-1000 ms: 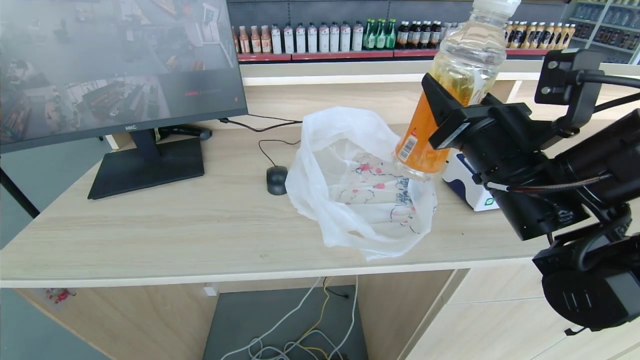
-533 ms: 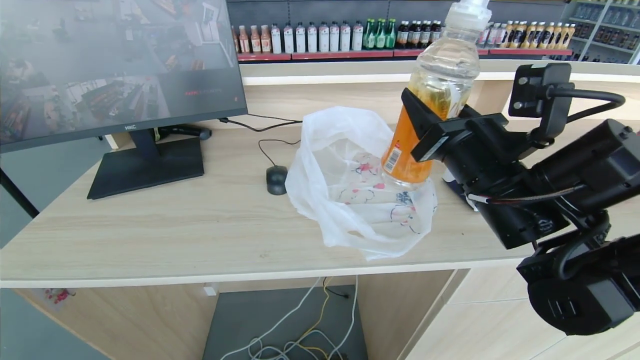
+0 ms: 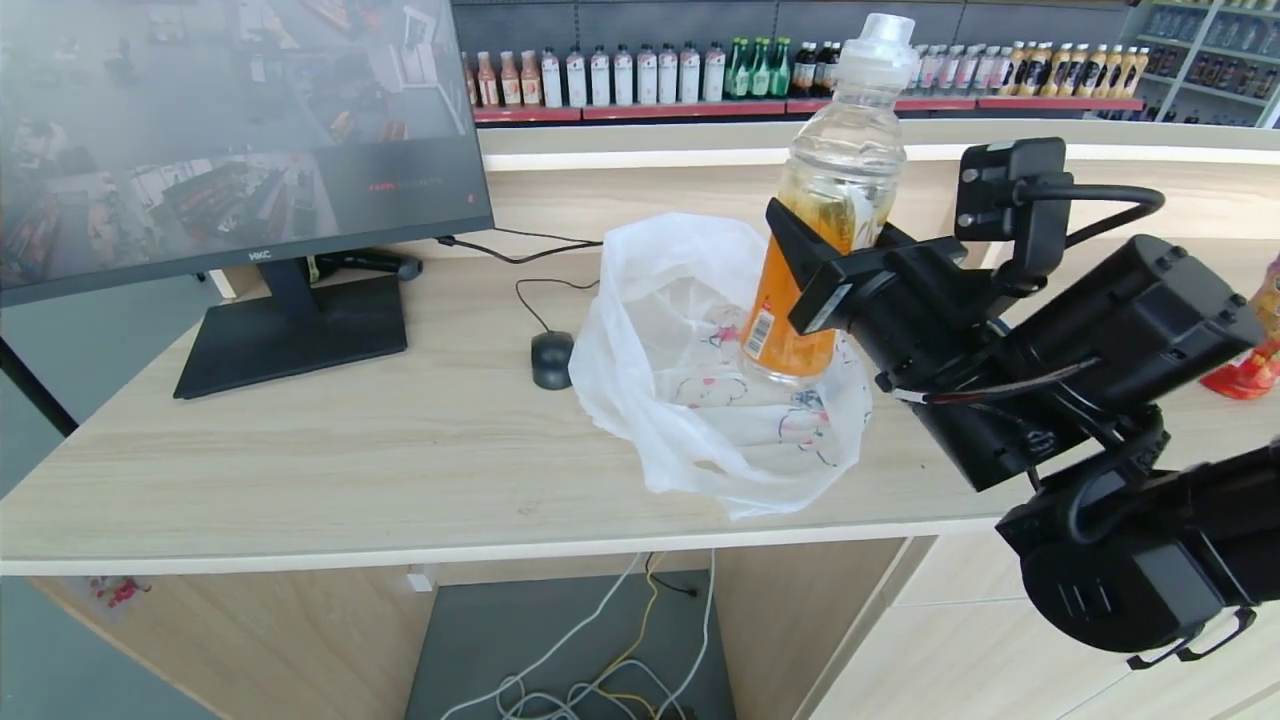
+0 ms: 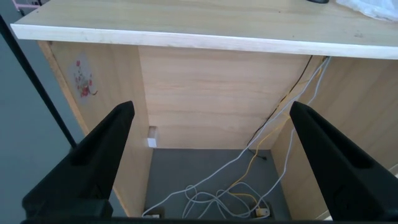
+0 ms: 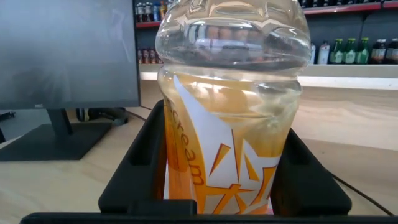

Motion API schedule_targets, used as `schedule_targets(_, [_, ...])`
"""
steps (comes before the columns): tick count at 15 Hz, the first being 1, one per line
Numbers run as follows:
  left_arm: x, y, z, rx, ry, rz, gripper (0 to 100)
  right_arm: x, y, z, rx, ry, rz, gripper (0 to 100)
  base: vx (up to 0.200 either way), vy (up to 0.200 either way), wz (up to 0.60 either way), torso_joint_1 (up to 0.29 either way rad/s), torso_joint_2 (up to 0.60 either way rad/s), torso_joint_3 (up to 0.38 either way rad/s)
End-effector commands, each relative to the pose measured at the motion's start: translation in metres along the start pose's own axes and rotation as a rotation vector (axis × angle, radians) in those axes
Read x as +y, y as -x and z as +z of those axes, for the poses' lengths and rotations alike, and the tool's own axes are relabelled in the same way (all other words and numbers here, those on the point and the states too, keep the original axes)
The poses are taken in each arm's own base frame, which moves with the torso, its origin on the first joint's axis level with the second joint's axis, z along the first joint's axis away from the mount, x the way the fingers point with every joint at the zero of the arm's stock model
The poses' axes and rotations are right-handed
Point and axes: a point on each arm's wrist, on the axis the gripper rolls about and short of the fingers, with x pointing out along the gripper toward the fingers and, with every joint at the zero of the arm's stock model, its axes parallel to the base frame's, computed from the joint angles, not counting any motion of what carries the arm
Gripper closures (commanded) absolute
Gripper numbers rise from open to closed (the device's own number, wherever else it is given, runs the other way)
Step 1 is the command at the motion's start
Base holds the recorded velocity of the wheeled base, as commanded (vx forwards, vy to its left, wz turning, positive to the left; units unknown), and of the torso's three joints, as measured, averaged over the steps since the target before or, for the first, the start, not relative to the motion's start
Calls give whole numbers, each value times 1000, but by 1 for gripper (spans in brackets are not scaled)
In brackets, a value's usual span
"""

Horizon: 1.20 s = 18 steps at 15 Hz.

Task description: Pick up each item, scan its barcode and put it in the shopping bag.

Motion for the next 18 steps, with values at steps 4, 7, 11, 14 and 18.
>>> schedule_targets(4, [0,0,0,-1,1,-1,0,9,-38,-10,33,5,12,100,0,0,0,0,0,0])
schedule_targets(7, [0,0,0,-1,1,1,0,10,-43,-18,60,13,12,100,0,0,0,0,0,0])
schedule_targets(11, [0,0,0,-1,-1,1,0,12,-57,-28,96,19,16,100,0,0,0,0,0,0])
schedule_targets(14, [0,0,0,-1,1,1,0,15,-75,-42,113,22,46,100,0,0,0,0,0,0])
schedule_targets(18, [0,0,0,-1,1,1,0,15,-87,-53,125,26,41,100,0,0,0,0,0,0])
